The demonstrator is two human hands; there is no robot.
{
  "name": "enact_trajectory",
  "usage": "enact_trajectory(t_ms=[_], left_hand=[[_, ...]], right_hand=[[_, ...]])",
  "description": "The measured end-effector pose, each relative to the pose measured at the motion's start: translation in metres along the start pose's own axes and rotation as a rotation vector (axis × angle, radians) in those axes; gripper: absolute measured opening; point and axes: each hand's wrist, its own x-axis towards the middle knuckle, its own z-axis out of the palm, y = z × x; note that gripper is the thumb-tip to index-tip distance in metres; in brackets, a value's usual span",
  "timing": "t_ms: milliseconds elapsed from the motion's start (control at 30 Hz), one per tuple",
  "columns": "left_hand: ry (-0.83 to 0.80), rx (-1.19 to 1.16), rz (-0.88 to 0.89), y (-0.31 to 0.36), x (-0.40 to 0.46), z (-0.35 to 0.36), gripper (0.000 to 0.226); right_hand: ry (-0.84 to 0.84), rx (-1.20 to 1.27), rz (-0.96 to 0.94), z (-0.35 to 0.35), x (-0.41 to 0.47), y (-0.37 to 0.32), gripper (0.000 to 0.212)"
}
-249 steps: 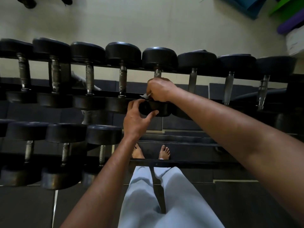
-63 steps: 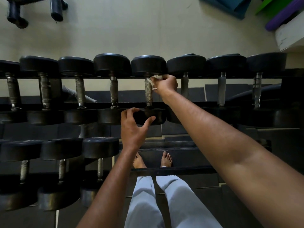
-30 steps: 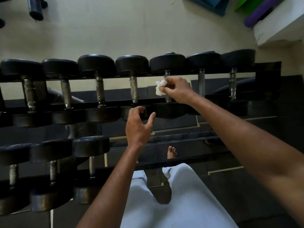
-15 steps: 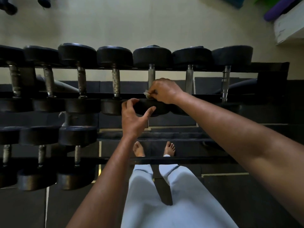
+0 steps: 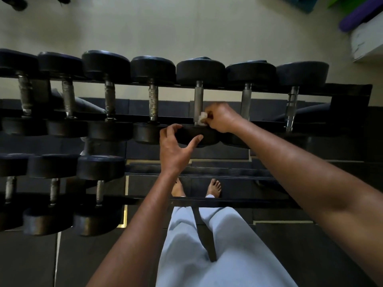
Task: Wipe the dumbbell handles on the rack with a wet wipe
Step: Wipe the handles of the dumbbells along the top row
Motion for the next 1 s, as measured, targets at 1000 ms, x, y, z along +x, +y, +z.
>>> enact_trajectory(t_ms=[1000], left_hand=[[-0.054, 0.035, -0.006, -0.001, 0.006, -0.005, 0.076]], right_hand=[[0.15, -0.1, -0.217, 0.005, -0.001, -0.004, 0.022]])
